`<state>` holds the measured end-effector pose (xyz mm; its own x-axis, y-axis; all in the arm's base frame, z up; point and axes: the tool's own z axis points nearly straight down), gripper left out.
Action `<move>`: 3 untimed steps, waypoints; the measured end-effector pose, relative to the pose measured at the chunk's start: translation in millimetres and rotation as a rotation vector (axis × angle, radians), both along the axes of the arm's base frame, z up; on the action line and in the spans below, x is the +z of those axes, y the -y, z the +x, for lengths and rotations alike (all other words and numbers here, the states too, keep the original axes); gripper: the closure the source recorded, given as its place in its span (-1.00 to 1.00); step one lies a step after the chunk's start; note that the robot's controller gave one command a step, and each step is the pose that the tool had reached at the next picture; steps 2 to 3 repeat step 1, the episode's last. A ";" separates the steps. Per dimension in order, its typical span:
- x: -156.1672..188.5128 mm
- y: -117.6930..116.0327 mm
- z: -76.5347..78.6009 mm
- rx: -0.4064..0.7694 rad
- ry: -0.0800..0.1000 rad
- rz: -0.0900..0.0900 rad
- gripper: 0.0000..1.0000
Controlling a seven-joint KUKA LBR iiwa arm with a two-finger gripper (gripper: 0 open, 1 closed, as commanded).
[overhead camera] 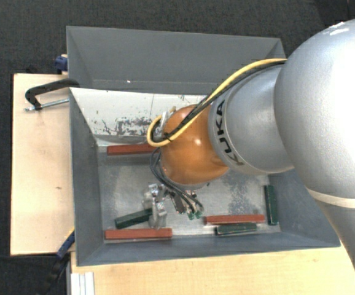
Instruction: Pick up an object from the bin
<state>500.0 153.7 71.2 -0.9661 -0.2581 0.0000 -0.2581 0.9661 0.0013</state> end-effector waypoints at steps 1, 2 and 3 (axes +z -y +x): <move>134.7 -11.4 17.7 0.049 0.006 0.002 1.00; 134.7 -11.4 17.7 0.049 0.006 0.002 1.00; 134.7 -11.4 17.7 0.049 0.006 0.002 1.00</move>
Offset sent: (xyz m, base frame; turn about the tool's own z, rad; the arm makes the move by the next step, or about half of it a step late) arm 0.0000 0.0000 0.0000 0.0000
